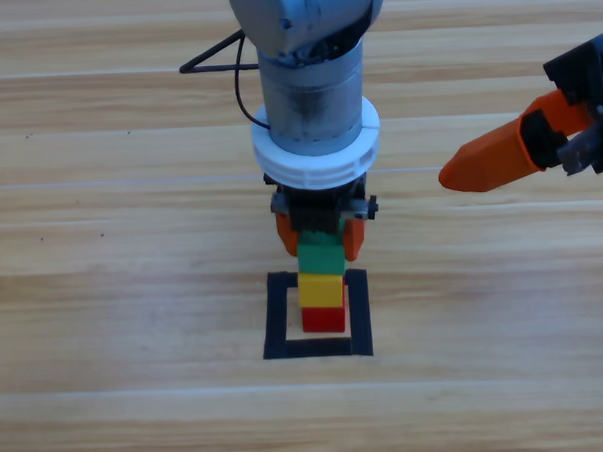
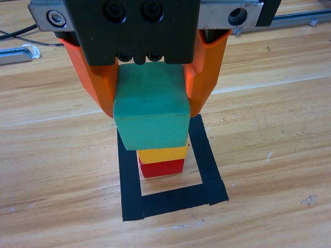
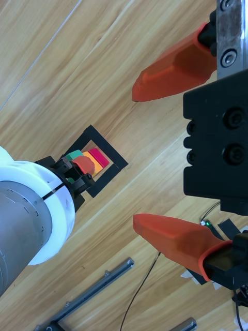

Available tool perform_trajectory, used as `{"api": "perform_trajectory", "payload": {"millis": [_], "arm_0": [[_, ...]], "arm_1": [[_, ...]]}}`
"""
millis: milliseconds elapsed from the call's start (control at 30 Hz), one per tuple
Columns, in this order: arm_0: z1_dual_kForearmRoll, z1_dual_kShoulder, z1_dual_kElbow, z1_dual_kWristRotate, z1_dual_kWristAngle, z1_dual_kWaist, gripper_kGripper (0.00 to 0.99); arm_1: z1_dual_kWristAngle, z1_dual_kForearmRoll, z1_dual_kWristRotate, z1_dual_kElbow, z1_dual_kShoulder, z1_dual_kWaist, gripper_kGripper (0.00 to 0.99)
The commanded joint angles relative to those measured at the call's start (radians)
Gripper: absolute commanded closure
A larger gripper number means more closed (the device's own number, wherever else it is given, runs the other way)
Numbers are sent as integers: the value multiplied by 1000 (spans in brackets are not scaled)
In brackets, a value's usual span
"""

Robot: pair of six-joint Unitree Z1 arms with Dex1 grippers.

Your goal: Stack the blocks in the rectangular block: red at the bottom, yellow in the middle, green on top

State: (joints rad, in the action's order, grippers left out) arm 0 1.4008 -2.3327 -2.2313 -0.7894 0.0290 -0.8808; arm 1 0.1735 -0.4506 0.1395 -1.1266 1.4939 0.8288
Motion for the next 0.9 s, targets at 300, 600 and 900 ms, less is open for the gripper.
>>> {"api": "perform_trajectory", "payload": {"millis": [300,600,900], "arm_0": [[7,-65,7,-21,22,-21,551],[9,-45,16,-21,25,-21,0],[9,-13,18,-31,32,-21,0]], "arm_1": [[12,-22,-12,31,0,-31,33],[12,-22,-12,31,5,-31,33],[12,-22,-14,31,8,-31,33]]}}
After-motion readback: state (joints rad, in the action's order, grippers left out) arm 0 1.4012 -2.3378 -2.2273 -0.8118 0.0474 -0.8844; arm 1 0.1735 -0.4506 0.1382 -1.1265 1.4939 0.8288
